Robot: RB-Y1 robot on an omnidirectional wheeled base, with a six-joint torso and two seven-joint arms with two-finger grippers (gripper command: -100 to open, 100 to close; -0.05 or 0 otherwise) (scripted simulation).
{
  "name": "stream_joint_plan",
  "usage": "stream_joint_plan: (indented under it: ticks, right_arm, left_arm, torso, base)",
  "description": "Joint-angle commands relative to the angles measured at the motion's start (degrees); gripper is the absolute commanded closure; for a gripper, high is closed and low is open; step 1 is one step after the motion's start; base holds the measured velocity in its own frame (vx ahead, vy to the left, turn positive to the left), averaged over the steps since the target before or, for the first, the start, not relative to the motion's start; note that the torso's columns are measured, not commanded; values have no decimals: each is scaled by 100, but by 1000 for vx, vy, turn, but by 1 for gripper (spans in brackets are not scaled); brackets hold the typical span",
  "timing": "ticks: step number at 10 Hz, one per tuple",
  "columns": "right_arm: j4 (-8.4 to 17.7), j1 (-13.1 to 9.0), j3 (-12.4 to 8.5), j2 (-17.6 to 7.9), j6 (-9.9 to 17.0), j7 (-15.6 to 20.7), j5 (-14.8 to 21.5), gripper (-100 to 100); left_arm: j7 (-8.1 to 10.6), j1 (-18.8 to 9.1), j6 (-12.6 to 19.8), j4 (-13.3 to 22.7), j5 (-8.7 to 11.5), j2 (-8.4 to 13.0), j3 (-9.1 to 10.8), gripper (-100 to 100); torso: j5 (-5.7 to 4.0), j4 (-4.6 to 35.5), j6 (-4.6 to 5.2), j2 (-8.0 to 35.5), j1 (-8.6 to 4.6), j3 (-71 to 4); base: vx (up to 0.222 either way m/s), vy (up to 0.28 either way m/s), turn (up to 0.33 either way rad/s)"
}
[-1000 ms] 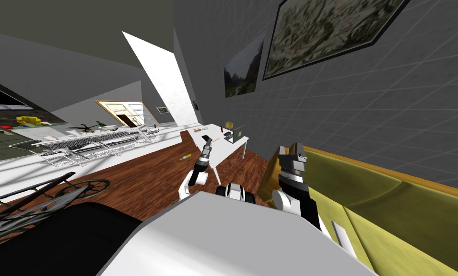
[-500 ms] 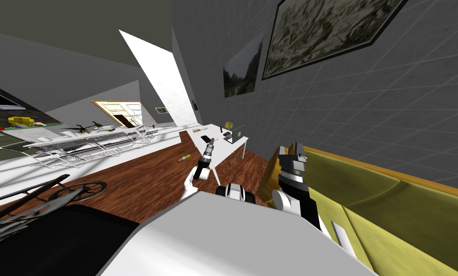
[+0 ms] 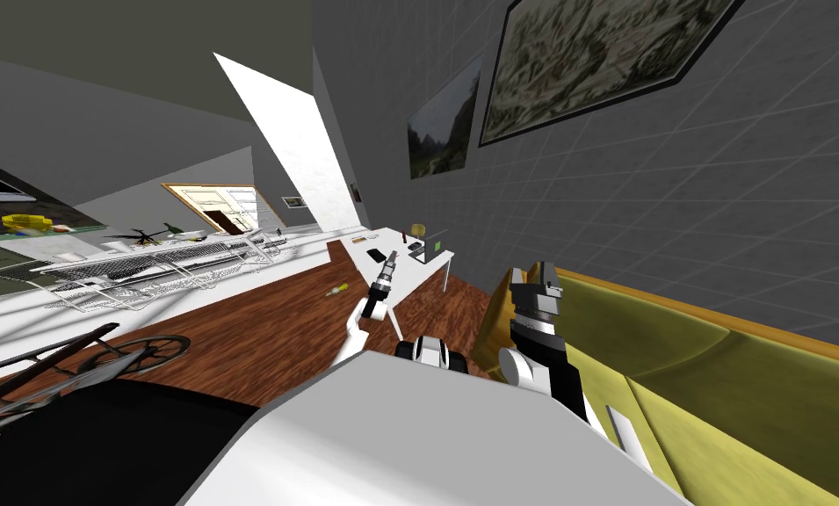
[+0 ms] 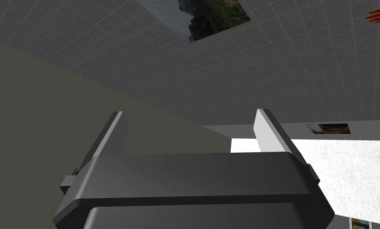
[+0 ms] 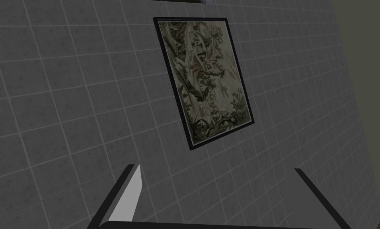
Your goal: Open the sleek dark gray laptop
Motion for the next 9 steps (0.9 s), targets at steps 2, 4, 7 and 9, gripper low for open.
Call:
stream_joint_plan:
  ticks: [2,4,7,9]
  right_arm:
    - [0,0,0,0,0,0,0,0]
    - [0,0,0,0,0,0,0,0]
    - [0,0,0,0,0,0,0,0]
    - [0,0,0,0,0,0,0,0]
  left_arm:
    - [30,-412,43,528,-76,1,49,-100]
    - [49,-675,85,834,-130,-3,78,-100]
    - [87,-1158,172,1325,-240,-11,137,-100]
    - [107,-1438,217,1666,-295,-16,168,-100]
  torso:
    - [0,0,0,0,0,0]
    - [0,0,0,0,1,0]
    - [0,0,-1,2,0,1]
    - [0,0,-1,2,0,1]
  base:
    - [16,-4,-16]
    - [16,-2,-15]
    - [15,-2,-17]
    - [14,-5,-15]
